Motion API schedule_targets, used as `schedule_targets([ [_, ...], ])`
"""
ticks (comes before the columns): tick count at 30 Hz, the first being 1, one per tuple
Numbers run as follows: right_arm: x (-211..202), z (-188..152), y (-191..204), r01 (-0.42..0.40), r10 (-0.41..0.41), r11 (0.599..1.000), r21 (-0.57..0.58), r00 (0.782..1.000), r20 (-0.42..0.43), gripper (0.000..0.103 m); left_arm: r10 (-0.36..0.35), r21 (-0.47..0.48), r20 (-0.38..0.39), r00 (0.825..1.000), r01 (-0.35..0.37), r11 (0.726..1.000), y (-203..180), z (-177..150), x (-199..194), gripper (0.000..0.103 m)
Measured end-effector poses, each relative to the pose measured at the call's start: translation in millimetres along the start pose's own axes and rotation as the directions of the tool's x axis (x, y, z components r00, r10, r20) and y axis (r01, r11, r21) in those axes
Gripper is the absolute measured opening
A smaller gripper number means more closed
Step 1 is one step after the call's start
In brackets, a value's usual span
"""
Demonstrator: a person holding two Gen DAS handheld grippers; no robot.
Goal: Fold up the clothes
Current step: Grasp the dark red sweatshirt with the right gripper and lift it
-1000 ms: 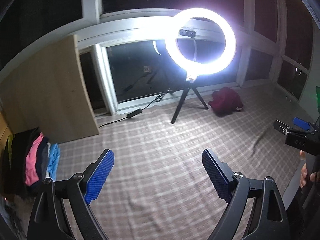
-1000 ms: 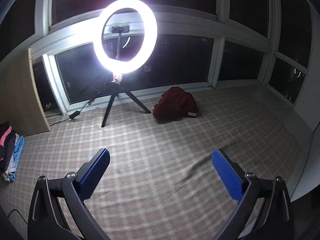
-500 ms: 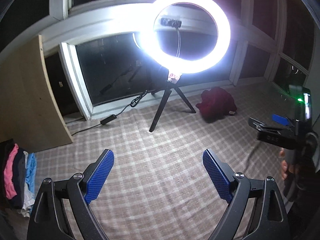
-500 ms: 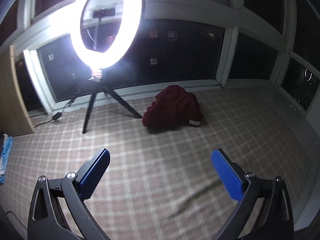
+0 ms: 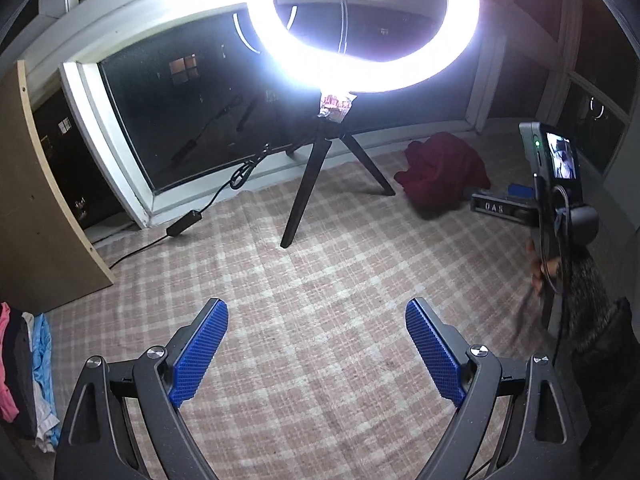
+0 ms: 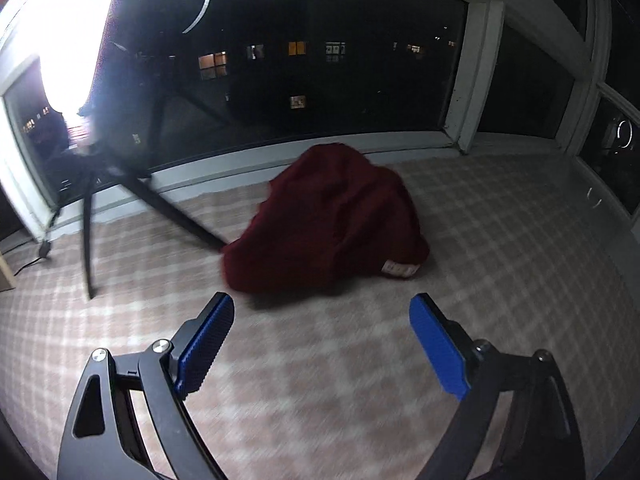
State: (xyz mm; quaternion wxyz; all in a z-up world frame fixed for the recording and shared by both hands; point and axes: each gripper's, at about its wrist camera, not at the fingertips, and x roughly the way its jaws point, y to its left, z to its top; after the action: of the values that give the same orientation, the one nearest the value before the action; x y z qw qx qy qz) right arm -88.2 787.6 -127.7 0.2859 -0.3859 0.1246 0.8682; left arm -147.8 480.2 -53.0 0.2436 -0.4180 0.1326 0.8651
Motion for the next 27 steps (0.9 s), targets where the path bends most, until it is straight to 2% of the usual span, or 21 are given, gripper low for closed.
schedule_targets([
  [6,41,20,-11,-0.041,0.042,0.999,0.034,0.998,-0.052,0.09,0.005,-0.014,-0.024,1.0,-0.005,1.0,1,1,20,0.091],
  [11,65,31,-1,-0.093,0.096,0.995,0.045,0.993,-0.067,0.09,0.018,-0.033,-0.041,0.999,-0.02,0.999,8,1,31,0.091],
  [15,94,29,10,-0.089,0.093,0.995,0.038,0.99,-0.107,0.088,0.032,-0.054,-0.055,0.998,-0.034,0.998,16,-1,35,0.091],
  [17,105,25,12,-0.114,0.118,0.993,0.035,0.984,-0.135,0.042,0.04,-0.06,-0.054,0.998,-0.043,0.997,20,-3,32,0.09],
  [18,109,22,12,-0.128,0.132,0.991,0.033,0.979,-0.156,0.01,0.044,-0.063,-0.053,0.998,-0.047,0.997,22,-4,30,0.09],
  [22,79,23,-3,-0.224,0.233,0.971,0.086,0.966,-0.11,0.009,0.055,-0.077,-0.038,0.998,-0.058,0.995,34,-9,17,0.09],
  [24,41,22,-13,-0.254,0.261,0.962,0.098,0.963,-0.071,0.009,0.063,-0.094,-0.021,0.998,-0.065,0.993,45,-14,3,0.091],
  [27,-42,13,-18,-0.336,0.338,0.938,0.084,0.941,-0.012,0.008,0.079,-0.13,0.008,0.997,-0.077,0.989,68,-29,-25,0.09],
])
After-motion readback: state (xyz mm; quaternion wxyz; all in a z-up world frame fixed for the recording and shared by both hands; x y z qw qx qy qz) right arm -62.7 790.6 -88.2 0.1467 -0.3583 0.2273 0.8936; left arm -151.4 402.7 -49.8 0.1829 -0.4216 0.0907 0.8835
